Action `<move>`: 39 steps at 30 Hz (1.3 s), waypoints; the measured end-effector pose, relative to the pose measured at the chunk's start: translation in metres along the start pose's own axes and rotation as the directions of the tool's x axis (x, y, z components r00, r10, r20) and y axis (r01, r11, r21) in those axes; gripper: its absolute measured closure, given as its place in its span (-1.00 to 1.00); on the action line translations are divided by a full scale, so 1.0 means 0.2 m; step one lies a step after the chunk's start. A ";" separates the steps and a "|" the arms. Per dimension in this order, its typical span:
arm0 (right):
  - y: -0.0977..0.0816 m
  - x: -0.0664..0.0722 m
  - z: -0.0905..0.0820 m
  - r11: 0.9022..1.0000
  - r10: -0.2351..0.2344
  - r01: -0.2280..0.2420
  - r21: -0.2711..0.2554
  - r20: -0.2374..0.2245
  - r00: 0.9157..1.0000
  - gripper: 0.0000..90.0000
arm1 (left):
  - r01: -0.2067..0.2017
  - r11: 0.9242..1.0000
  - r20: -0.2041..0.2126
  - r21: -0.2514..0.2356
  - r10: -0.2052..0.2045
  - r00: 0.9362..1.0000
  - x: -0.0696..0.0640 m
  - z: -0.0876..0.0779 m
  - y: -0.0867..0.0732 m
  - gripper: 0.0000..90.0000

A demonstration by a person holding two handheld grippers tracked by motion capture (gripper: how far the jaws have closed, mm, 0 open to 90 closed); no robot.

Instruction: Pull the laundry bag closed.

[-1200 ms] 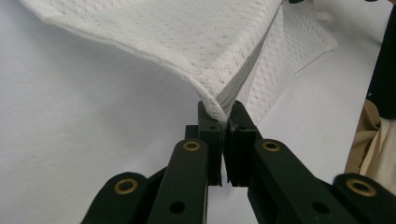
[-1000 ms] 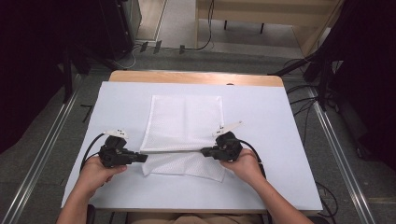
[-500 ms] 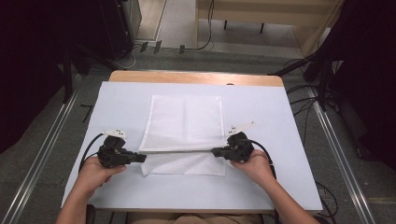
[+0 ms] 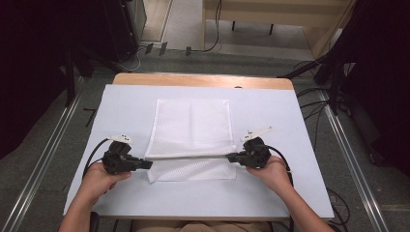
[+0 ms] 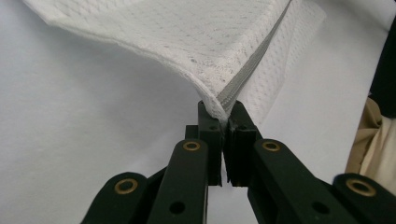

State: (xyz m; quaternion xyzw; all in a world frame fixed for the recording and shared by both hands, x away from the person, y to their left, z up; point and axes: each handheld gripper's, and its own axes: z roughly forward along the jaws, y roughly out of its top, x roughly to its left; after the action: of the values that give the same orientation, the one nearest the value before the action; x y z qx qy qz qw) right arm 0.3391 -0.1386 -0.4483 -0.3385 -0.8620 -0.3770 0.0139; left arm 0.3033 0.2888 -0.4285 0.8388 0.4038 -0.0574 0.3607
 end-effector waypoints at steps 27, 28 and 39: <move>0.01 -0.02 -0.09 0.990 0.012 -0.004 -0.143 0.056 0.998 0.25 | -0.024 0.993 -0.145 -0.113 0.007 0.989 0.01 -0.02 0.01 -0.13; 0.01 -0.02 -0.09 0.990 0.012 -0.004 -0.143 0.056 0.998 0.25 | -0.021 0.993 -0.152 -0.117 0.003 0.988 0.01 -0.02 0.01 -0.13; -0.04 -0.13 -0.15 0.977 0.061 -0.028 -0.212 0.150 0.987 -0.14 | 0.026 0.988 -0.203 -0.154 -0.058 0.977 0.07 -0.06 -0.01 -0.19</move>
State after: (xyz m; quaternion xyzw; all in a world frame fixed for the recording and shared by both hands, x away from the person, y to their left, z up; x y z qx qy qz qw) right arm 0.3474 -0.1765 -0.4382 -0.3858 -0.8082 -0.4376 -0.0806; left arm 0.3090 0.3055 -0.4259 0.8020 0.4600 0.0532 0.3775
